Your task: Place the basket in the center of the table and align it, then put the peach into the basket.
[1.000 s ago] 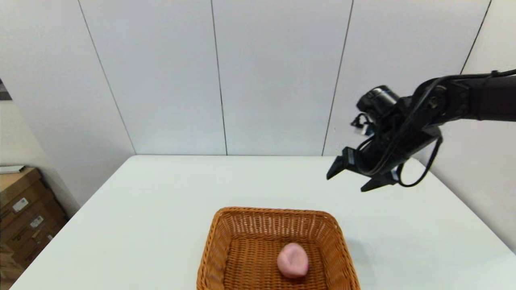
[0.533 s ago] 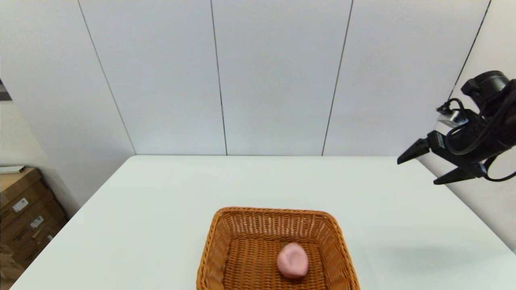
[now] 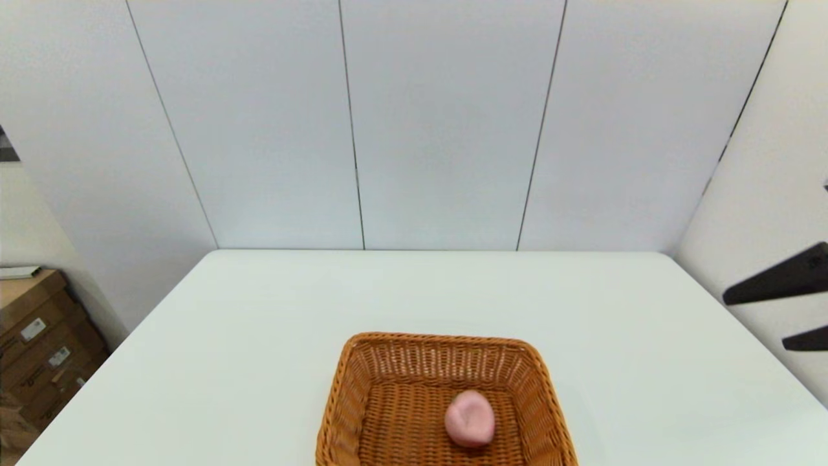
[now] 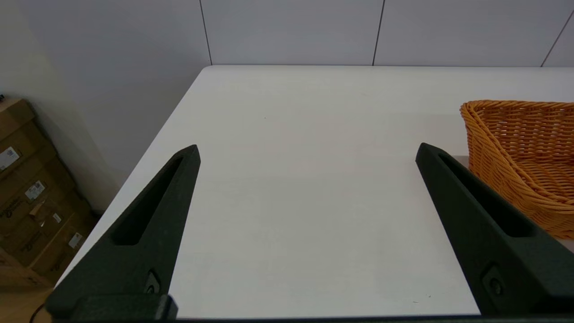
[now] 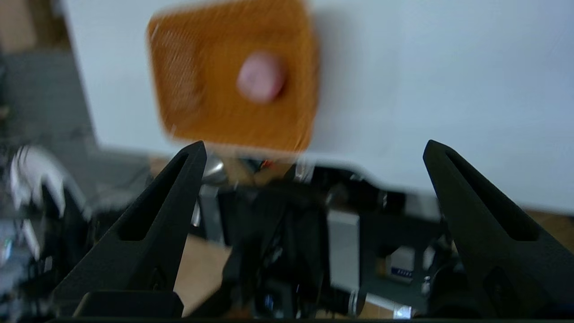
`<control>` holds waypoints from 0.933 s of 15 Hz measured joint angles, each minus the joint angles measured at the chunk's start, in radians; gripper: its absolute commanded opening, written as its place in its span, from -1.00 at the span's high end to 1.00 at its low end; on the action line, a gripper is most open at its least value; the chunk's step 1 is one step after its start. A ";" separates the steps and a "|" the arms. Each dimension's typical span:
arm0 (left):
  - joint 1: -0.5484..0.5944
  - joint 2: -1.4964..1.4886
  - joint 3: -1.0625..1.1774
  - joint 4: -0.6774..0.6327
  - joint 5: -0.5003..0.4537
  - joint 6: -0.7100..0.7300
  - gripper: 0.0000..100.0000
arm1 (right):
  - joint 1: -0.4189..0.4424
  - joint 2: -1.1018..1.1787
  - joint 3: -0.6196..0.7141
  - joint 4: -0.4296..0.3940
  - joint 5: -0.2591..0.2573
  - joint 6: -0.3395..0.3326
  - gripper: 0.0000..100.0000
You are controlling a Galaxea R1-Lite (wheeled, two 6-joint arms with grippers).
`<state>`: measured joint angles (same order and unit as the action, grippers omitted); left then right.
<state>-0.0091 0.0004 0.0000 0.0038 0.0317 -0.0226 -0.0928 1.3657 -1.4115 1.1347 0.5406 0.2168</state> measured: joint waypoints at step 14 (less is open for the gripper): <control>0.000 0.000 0.000 0.000 0.000 0.000 -1.00 | 0.066 -0.927 0.663 -0.106 -0.072 -0.003 -1.00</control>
<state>-0.0091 0.0004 0.0000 0.0043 0.0313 -0.0221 -0.0264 0.4383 -0.7489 1.0289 0.4685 0.2140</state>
